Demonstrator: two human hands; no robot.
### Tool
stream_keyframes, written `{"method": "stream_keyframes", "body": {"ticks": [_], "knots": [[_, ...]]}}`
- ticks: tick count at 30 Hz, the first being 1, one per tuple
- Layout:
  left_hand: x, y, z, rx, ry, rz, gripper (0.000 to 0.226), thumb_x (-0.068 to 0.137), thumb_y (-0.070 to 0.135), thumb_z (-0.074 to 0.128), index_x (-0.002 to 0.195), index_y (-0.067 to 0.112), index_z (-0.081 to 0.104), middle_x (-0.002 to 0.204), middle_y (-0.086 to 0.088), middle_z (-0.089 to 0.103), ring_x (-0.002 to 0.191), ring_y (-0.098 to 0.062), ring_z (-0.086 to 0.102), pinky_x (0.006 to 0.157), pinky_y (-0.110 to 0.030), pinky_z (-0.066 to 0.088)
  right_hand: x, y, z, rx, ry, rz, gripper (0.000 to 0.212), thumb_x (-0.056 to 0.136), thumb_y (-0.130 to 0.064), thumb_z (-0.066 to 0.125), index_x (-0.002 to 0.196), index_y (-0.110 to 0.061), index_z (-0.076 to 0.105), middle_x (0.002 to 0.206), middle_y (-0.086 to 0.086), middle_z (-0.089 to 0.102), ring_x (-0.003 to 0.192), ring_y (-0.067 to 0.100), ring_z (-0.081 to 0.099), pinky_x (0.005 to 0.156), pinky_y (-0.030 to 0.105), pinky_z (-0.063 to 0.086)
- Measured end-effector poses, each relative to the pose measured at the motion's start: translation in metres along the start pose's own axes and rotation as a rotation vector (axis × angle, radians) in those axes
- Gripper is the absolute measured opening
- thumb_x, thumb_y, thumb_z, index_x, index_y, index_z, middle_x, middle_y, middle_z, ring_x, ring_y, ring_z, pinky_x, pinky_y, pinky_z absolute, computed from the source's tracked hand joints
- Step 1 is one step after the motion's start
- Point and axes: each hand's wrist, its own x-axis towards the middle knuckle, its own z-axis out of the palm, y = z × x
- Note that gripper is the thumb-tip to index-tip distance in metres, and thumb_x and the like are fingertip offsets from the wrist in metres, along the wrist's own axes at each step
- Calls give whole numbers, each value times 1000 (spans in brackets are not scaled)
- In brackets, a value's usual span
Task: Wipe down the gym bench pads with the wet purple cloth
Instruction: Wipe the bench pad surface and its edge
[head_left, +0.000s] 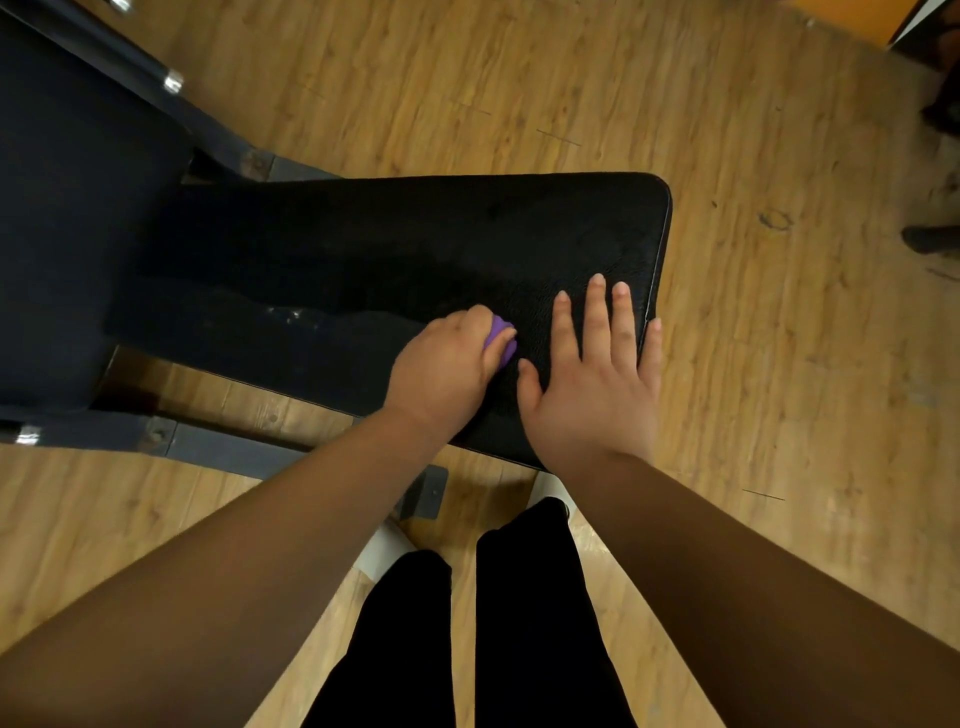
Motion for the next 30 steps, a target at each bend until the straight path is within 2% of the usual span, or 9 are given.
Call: {"method": "stream_keyframes", "body": {"ticks": [5,7,10,12,18,22,24,27,30], "knots": [[30,-15,-2,-31,53,-275,33,103,39,33,101,13,55,89,-2,55,80,-20,56,69,-33,42,1,1,1,-5,-7,-1,65,94,-49,31,150,-15,31,159,14,21,148,30,12,117,49,3],[20,-11,1,-65,43,-232,32,103,38,35,100,13,55,88,-2,55,79,-19,56,69,-32,42,1,1,0,-6,-6,-2,65,94,-49,31,150,-15,31,159,14,20,148,30,12,117,50,3],[-11,-4,1,-46,2,-48,30,101,38,39,97,13,55,84,2,52,75,-13,50,66,-27,38,0,1,0,5,-9,-6,65,95,-49,31,150,-14,31,159,14,20,148,30,11,117,50,4],[-14,-8,3,-32,12,-16,30,101,38,39,96,13,55,83,3,49,75,-12,48,67,-25,35,0,0,-1,3,-11,-5,66,94,-49,31,150,-14,31,159,15,20,148,30,11,118,50,4],[18,-6,5,-28,77,-245,32,103,37,34,98,13,55,86,-1,53,80,-19,55,70,-32,42,1,0,-2,-23,-36,-5,66,95,-49,28,151,-15,29,159,14,19,148,30,10,117,50,4],[-19,4,8,-22,42,-85,34,100,40,37,96,12,56,86,-3,56,79,-19,55,70,-36,48,1,0,-3,-17,-38,-8,66,95,-50,30,150,-14,30,159,14,20,148,30,11,117,50,3],[-20,1,7,-18,42,-68,35,100,40,38,97,11,57,88,-5,58,80,-21,57,72,-39,49,1,0,-3,-12,-36,-10,66,94,-49,30,150,-14,31,159,15,21,148,31,12,117,51,3],[2,-6,7,7,88,-209,36,102,39,34,99,11,56,89,-4,58,82,-21,59,74,-39,50,1,1,-5,-25,-48,-33,65,95,-48,29,150,-12,31,158,15,22,148,30,11,117,51,2],[9,-3,10,-19,136,-320,36,103,39,32,98,11,54,85,-1,51,80,-21,57,68,-33,45,1,1,-6,-49,-74,-102,64,97,-46,26,150,-11,29,158,14,23,149,28,12,118,49,0]]}}
